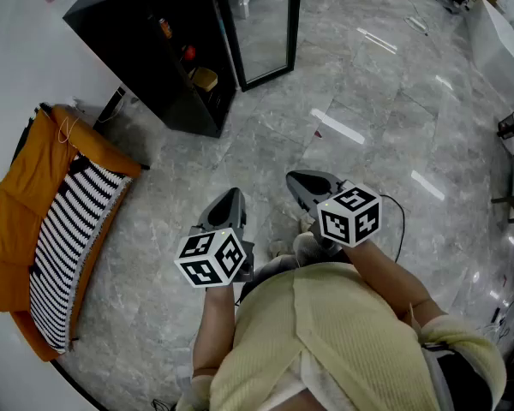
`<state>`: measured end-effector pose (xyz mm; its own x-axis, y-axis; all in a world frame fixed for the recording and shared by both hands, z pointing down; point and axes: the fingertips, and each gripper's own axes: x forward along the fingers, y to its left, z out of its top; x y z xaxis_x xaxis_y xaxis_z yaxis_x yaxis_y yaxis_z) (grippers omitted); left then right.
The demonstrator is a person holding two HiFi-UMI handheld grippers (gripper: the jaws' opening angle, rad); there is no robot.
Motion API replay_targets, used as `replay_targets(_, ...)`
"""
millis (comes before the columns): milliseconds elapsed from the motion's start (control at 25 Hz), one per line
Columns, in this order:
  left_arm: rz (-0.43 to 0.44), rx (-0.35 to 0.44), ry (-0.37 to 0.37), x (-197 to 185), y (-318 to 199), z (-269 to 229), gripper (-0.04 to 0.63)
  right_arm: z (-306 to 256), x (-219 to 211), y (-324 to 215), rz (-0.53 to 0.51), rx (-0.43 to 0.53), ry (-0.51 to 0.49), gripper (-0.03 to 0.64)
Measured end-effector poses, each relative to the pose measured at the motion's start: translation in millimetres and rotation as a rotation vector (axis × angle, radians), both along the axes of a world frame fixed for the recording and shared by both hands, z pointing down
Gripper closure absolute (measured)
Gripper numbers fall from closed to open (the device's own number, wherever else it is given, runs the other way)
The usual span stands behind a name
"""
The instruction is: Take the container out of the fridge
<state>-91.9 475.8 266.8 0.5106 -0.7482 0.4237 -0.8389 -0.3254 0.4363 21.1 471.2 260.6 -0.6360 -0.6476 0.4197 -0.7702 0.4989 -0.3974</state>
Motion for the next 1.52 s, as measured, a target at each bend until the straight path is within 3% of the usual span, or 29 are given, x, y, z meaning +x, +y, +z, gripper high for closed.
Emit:
replay_targets(680,0.032,-0.026,-0.009,21,-1,17,0.572,7,13,6,0.041,-0.038,-0.046,0.588)
replay_targets(1040,-0.027,-0.010,-0.030,24,-49,12,0.572,5,25,-41,-0.006,-0.021,-0.022,0.588)
replay_targets(1520,-0.045,-0.019,-0.044,66,-112,14,0.572,2,46,-115,-0.096,-0.012,-0.006,0.588)
